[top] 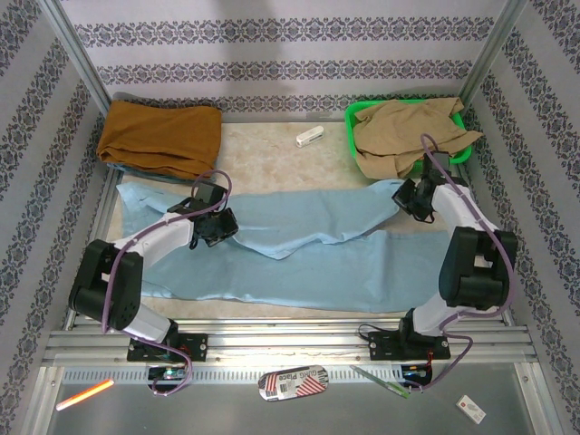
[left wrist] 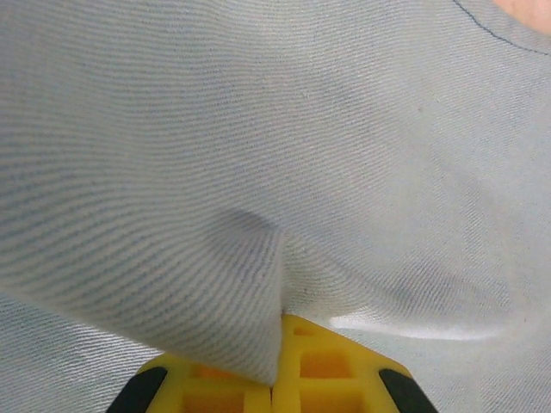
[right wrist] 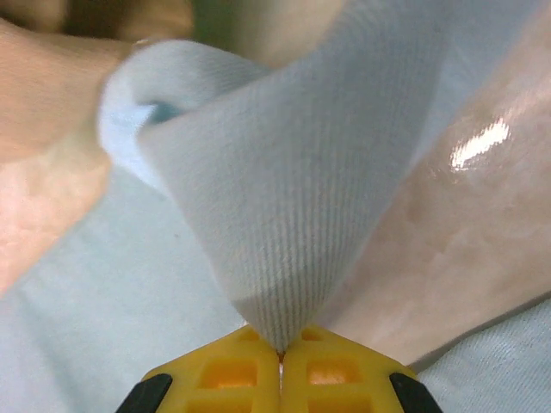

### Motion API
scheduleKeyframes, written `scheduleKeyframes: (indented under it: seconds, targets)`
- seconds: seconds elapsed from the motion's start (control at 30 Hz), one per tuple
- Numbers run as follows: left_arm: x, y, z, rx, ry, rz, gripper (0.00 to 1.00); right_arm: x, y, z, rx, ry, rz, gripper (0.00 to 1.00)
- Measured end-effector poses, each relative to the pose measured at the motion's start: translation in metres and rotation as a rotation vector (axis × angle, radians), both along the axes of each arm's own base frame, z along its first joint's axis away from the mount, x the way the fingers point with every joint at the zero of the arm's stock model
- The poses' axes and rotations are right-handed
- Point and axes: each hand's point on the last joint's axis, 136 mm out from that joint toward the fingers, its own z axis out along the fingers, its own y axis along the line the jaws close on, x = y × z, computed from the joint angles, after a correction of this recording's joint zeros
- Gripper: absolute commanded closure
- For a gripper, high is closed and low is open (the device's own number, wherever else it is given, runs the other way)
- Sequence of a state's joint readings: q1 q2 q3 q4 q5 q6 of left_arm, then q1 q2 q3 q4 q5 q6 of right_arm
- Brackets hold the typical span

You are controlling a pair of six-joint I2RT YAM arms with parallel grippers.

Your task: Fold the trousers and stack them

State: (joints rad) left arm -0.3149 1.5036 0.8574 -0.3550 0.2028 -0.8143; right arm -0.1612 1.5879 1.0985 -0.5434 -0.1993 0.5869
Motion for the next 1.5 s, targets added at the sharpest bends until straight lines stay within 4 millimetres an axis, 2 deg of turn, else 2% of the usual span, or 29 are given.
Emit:
scheduleKeyframes:
  seconds: [0.17,0.27,0.43,0.57,0.7,0.77,0.83,0.87,0.93,1.0,1.03,1.1,1.17,1.23,1.27,1.37,1.43,1.47,1.5]
  targets:
    - [0.006,0.0,0.009,0.011,-0.012,-0.006,1.0,0.008,-0.002,0.036,-0.013,-0.068,0.0,1.0]
    - [0.02,-0.001,0.024,0.015,-0.051,-0.008,1.0,0.012,-0.003,0.058,-0.029,-0.109,0.003,1.0]
    - [0.045,0.001,0.044,0.009,-0.107,0.001,1.0,0.0,-0.004,0.083,-0.053,-0.147,0.001,1.0]
    - [0.055,0.003,0.044,0.01,-0.108,0.006,1.0,-0.013,-0.003,0.096,-0.061,-0.158,0.006,1.0]
    - [0.055,0.001,0.035,0.002,-0.082,-0.002,1.0,-0.02,-0.005,0.104,-0.072,-0.173,0.008,1.0]
    - [0.057,-0.001,0.028,-0.003,-0.07,-0.005,1.0,-0.02,-0.012,0.099,-0.072,-0.155,-0.008,0.97]
    - [0.06,-0.004,0.019,-0.014,-0.054,-0.01,1.0,-0.017,-0.019,0.084,-0.067,-0.112,-0.021,0.93]
    - [0.062,-0.006,0.013,-0.019,-0.045,-0.011,1.0,-0.012,-0.023,0.071,-0.061,-0.073,-0.028,0.86]
    - [0.069,-0.01,0.003,-0.027,-0.028,-0.015,1.0,-0.002,-0.03,0.048,-0.048,-0.002,-0.037,0.65]
    - [0.078,-0.014,-0.004,-0.034,-0.015,-0.019,1.0,0.011,-0.039,0.027,-0.037,0.048,-0.052,0.58]
    - [0.084,-0.016,-0.006,-0.037,-0.013,-0.021,0.91,0.016,-0.045,0.018,-0.029,0.071,-0.063,0.54]
    - [0.096,-0.02,-0.006,-0.039,-0.022,-0.026,0.79,0.019,-0.049,0.01,-0.025,0.087,-0.07,0.48]
    - [0.104,-0.022,-0.002,-0.04,-0.038,-0.033,0.6,0.016,-0.051,0.016,-0.034,0.077,-0.079,0.46]
    - [0.109,-0.025,0.005,-0.052,-0.057,-0.043,0.54,0.012,-0.051,0.028,-0.051,0.041,-0.084,0.46]
    - [0.111,-0.026,0.008,-0.058,-0.065,-0.047,0.48,0.007,-0.051,0.034,-0.058,0.021,-0.086,0.46]
    - [0.111,-0.027,0.012,-0.075,-0.072,-0.054,0.46,-0.014,-0.045,0.047,-0.068,-0.022,-0.094,0.47]
    - [0.108,-0.028,0.013,-0.085,-0.074,-0.059,0.45,-0.026,-0.042,0.045,-0.067,-0.031,-0.099,0.49]
    - [0.104,-0.029,0.015,-0.096,-0.077,-0.061,0.45,-0.032,-0.041,0.04,-0.063,-0.026,-0.108,0.53]
    - [0.099,-0.029,0.017,-0.108,-0.077,-0.064,0.45,-0.039,-0.042,0.032,-0.057,-0.018,-0.123,0.62]
